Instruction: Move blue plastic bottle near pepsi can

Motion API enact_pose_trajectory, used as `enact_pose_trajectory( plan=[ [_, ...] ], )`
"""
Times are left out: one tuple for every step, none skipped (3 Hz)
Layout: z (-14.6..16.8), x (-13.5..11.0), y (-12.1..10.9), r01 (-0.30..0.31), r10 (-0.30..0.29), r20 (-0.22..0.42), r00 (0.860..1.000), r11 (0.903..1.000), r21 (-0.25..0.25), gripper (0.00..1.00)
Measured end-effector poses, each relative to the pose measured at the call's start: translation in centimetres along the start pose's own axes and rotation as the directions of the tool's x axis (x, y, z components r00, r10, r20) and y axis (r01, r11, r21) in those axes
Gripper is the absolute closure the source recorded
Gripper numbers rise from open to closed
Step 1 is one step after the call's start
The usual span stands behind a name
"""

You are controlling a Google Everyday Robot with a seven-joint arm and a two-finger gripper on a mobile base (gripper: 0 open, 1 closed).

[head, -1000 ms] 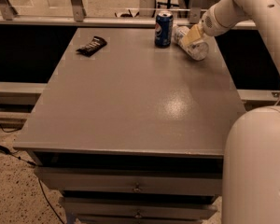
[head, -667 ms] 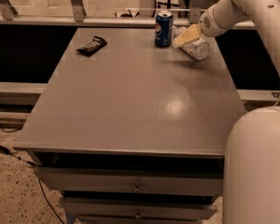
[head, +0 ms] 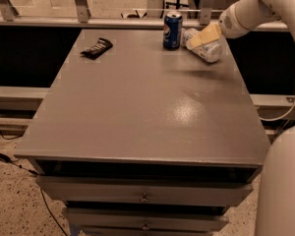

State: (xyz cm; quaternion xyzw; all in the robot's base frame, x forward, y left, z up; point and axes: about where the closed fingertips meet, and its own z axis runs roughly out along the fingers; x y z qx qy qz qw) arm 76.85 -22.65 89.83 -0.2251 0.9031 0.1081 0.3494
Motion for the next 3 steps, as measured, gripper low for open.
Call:
enact_pose_trajectory(
  plan=[
    [-5.1, 1.1, -0.9, 0.056, -0.058, 0.051, 0.997, 0.9980, 0.027, 0.00],
    [-9.9, 3.0, -1.8, 0.120, -0.119, 0.133, 0.984, 0.9928, 0.001, 0.00],
    [-11.6, 4.5, -2.8, 0.166, -0.165, 0.157, 0.974, 0.9862, 0.008, 0.00]
  ],
)
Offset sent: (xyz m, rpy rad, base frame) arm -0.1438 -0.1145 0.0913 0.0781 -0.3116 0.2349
